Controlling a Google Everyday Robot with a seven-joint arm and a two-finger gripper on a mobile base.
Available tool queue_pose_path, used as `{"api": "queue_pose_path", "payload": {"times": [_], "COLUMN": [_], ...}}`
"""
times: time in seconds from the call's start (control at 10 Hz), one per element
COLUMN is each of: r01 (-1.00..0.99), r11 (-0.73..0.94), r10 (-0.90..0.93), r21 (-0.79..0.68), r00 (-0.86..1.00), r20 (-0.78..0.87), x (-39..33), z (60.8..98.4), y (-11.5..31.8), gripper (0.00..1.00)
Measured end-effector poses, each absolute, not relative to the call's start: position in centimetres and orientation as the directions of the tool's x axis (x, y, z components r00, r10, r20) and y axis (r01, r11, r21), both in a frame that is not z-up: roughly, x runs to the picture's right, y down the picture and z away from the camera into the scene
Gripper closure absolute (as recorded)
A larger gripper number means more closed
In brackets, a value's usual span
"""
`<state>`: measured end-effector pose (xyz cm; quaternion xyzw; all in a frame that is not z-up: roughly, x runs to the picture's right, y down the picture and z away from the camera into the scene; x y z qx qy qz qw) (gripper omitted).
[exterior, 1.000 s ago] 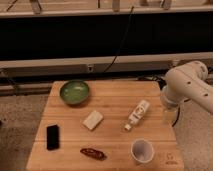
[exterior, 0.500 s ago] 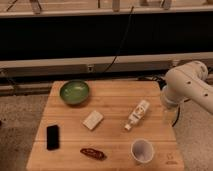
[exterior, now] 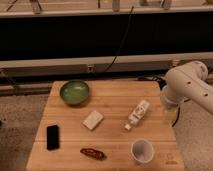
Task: Place the bottle in the ceramic bowl
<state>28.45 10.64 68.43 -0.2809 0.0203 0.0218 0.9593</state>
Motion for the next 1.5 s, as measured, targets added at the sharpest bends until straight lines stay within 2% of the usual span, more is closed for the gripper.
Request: {"api": "queue_pose_path", "payload": {"times": [1.1, 1.5], "r01": [0.146, 0.208], "r11": [0.822, 0.8], "r10": [-0.161, -0.227], "r21": [-0.55, -0.562], "r00": [0.987, 0.973], "r20": [0.021, 0.037], "x": [19.3, 19.7], "z": [74.8, 76.3], "y": [9.6, 10.5], "gripper": [0.2, 0.2]}}
